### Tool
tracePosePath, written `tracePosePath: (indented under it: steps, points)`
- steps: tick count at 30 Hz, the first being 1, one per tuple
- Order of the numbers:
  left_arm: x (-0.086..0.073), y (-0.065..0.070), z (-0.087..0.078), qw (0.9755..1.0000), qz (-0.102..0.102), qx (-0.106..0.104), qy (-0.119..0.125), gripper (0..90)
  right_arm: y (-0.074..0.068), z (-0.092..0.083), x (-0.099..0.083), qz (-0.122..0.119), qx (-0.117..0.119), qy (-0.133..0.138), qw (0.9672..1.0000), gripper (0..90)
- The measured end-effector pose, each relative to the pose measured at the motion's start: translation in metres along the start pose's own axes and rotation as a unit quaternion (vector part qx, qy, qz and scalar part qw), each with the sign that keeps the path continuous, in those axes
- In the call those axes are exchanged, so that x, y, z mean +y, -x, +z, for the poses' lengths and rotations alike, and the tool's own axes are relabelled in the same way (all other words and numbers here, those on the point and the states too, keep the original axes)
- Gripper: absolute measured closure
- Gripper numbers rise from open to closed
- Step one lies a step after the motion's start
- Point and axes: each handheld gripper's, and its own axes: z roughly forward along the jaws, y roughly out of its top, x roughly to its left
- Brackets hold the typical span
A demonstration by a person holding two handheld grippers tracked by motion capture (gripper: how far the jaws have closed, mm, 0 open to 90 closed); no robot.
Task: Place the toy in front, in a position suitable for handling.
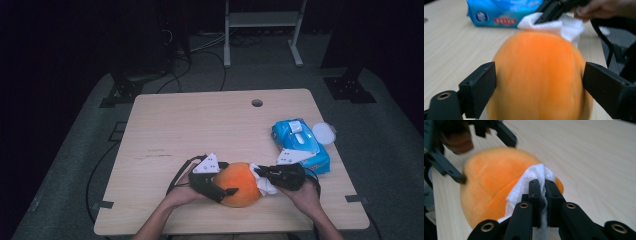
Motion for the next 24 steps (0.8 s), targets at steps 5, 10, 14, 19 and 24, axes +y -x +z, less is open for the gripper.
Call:
tracePosePath:
  steps: [5, 10, 14, 19, 24]
  points:
    - [-0.004, 0.001, 0.002, 0.9997, 0.011, 0.015, -0.017, 27.3, -0.004, 0.005, 0.01, -0.01, -0.001, 0.006, 0.9999, 83.6]
    - [-0.016, -0.011, -0.009, 0.9997, -0.012, 0.012, -0.017, 28.6, 0.007, 0.007, -0.005, 0.02, 0.006, -0.018, 0.9996, 83.6]
    - [-0.02, -0.016, -0.013, 0.9994, -0.026, 0.015, -0.015, 28.1, 0.0, 0.005, -0.009, 0.017, 0.032, -0.028, 0.9989, 83.6]
    - [-0.02, -0.014, -0.01, 0.9996, -0.021, 0.014, -0.014, 28.6, -0.009, 0.005, 0.001, -0.005, 0.036, -0.019, 0.9991, 83.6]
    - [-0.018, -0.007, -0.007, 0.9999, 0.006, 0.005, -0.014, 29.0, 0.009, 0.012, 0.008, 0.025, 0.018, 0.005, 0.9995, 83.7]
